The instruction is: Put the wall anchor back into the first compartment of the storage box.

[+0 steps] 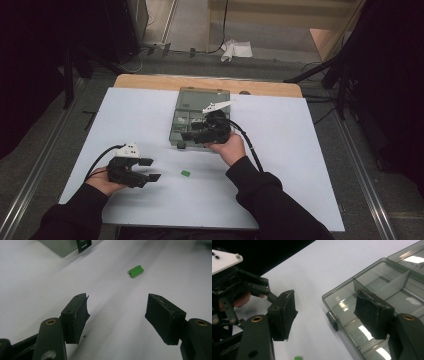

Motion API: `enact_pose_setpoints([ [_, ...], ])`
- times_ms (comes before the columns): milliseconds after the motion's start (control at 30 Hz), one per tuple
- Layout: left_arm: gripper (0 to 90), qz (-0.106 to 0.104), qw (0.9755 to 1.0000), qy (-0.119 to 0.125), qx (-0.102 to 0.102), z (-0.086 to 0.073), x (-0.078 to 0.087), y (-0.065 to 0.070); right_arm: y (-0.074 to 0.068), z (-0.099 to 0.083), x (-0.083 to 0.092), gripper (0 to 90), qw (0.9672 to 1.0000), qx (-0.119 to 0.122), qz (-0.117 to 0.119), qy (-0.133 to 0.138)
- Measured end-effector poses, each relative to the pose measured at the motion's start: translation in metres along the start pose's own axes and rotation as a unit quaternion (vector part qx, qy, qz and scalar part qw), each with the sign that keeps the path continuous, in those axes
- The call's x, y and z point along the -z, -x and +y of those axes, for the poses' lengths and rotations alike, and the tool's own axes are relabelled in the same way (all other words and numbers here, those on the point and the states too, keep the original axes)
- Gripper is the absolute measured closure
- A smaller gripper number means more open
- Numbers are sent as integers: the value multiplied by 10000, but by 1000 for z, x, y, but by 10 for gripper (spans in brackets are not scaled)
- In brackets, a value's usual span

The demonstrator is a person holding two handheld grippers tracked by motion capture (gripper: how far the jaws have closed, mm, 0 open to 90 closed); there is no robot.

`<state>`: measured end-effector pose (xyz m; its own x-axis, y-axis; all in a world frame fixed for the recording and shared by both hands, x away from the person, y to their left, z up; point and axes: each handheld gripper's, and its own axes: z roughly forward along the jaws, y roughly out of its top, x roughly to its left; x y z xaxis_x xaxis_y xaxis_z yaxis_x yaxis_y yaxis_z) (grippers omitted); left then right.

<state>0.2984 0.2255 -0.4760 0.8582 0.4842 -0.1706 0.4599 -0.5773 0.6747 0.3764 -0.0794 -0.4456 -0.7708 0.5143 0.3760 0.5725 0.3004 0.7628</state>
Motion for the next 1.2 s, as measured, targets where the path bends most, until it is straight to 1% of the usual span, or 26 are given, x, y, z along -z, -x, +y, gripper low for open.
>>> enact_pose_setpoints([
  [33,330,7,10000,-3,-5,0,0,0,-1,-1,1,340,10000,14,39,-9],
  [233,330,-10,10000,9,-15,0,0,-1,-7,-7,5,337,9999,81,93,-43],
  [333,330,-48,10000,36,38,1,0,-1,-9,-10,7,337,9999,83,109,-56],
  [400,330,-36,10000,-60,29,2,1,-1,-10,-12,8,337,9999,80,116,-65],
  [433,330,-41,10000,-63,23,2,1,-2,-11,-13,9,337,9999,77,107,-58],
  [467,330,-64,10000,21,26,2,0,-2,-12,-14,10,337,9999,89,112,-69],
  [533,330,-32,10000,-87,2,3,1,-2,-14,-16,12,337,9998,97,131,-70],
  [600,330,-44,10000,-45,8,3,0,-2,-17,-18,13,337,9998,120,130,-63],
  [633,330,-60,10000,28,24,3,-1,-2,-18,-19,14,337,9998,118,146,-54],
  [667,330,-57,10000,29,13,3,-1,-2,-18,-21,15,337,9998,144,146,-62],
  [700,330,-58,10000,31,-3,4,-1,-2,-19,-22,15,337,9998,109,157,-63],
  [767,330,-63,10000,25,-30,4,-2,-2,-20,-24,16,337,9998,145,143,-71],
  [800,330,-68,10000,31,-30,4,-2,-2,-21,-26,17,337,9998,113,155,-81],
  [833,330,-65,10000,18,-33,5,-2,-2,-21,-27,18,337,9997,159,166,-75],
  [1100,330,-90,9999,17,-61,7,-4,-3,-24,-38,22,337,9998,124,141,-107],
  [1200,330,-100,9999,9,-46,7,-4,-3,-24,-41,23,340,9998,151,118,-92],
])
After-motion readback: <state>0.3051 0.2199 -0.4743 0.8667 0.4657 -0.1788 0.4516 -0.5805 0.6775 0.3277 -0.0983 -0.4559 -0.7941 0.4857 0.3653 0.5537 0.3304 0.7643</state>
